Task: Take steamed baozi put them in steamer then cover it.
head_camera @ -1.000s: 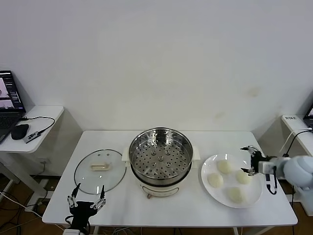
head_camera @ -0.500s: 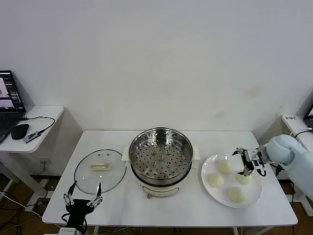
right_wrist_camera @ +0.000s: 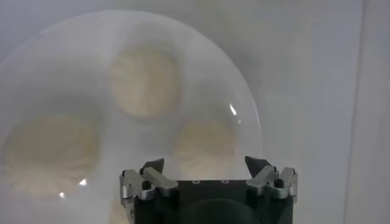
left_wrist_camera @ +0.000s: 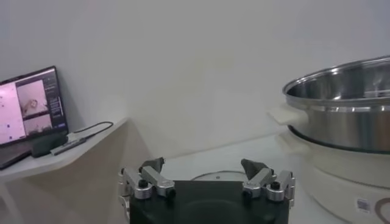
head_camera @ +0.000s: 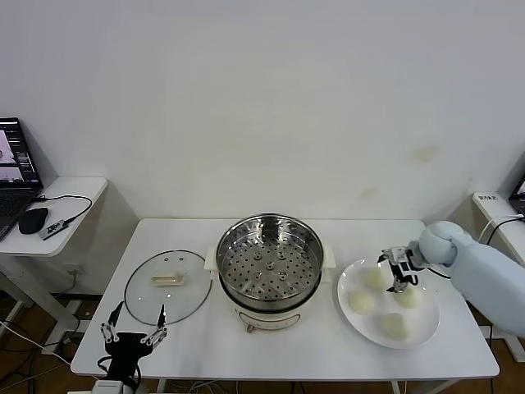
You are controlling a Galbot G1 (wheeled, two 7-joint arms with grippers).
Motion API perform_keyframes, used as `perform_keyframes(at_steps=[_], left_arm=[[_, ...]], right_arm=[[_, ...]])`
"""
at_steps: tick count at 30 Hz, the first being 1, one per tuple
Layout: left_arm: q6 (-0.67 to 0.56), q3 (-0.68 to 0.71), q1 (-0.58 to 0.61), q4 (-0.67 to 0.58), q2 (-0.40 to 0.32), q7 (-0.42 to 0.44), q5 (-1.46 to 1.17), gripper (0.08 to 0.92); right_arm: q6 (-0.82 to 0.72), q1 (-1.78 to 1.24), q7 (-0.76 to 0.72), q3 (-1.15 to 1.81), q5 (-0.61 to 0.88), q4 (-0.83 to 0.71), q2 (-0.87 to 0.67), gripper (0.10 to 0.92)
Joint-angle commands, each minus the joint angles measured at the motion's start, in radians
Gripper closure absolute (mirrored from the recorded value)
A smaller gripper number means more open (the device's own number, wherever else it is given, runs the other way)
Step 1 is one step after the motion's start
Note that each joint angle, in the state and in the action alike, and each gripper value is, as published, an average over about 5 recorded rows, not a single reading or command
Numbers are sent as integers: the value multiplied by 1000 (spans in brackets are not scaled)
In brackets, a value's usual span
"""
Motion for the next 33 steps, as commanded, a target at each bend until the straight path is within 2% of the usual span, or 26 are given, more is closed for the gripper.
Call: perform_keyframes(at_steps=[1,17,23,33], left_arm=[[0,-1,0,1,1,0,0,177],[0,1,0,-1,-2,-1,0,177],[0,4,3,-9,-4,-1,0,177],[0,10,-3,-10,7,2,-5,177]], right_arm=[[-6,30,-3,-40,-19,-61,51,257],[-24,22,-3,-20,-18,-41,40,482],[-27,71,-14,-51,25,24,-22,489],[-63,361,-26,-222,224,195,-168,474]])
